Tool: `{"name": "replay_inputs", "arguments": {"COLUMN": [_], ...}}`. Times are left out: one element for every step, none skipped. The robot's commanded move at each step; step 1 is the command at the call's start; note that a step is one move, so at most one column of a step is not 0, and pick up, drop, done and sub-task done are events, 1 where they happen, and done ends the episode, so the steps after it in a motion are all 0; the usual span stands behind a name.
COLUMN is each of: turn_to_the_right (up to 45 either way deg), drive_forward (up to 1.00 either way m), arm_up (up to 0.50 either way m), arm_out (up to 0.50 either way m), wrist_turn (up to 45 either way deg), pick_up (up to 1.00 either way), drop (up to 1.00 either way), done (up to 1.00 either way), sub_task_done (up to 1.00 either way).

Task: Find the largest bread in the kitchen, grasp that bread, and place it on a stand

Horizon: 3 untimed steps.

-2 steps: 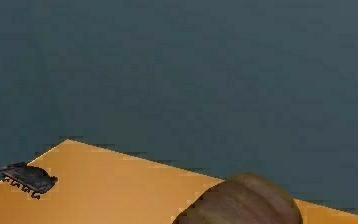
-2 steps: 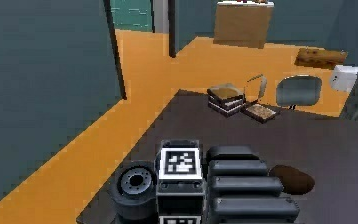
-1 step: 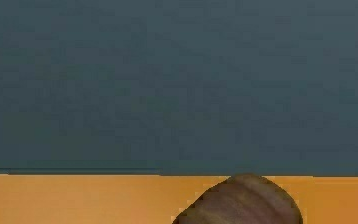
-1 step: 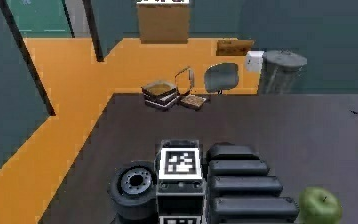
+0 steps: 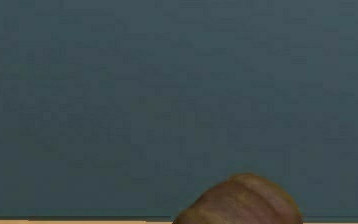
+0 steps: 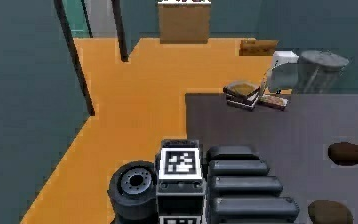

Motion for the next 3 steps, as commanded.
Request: {"name": "replay_inputs", "arguments": {"turn_to_the_right": [45.0, 0.0, 27.0], "drive_forward": [0.00, 0.20, 0.00], "arm_up": [0.00, 0.00, 0.00], "arm_out": [0.00, 0.00, 0.00], "wrist_turn": [0.0, 0.0, 0.0], "pick_up": [0.00, 0.00, 0.00], "drop": [0.00, 0.00, 0.00], "done": [0.00, 0.00, 0.00], "sub_task_done": [0.00, 0.00, 0.00]}}
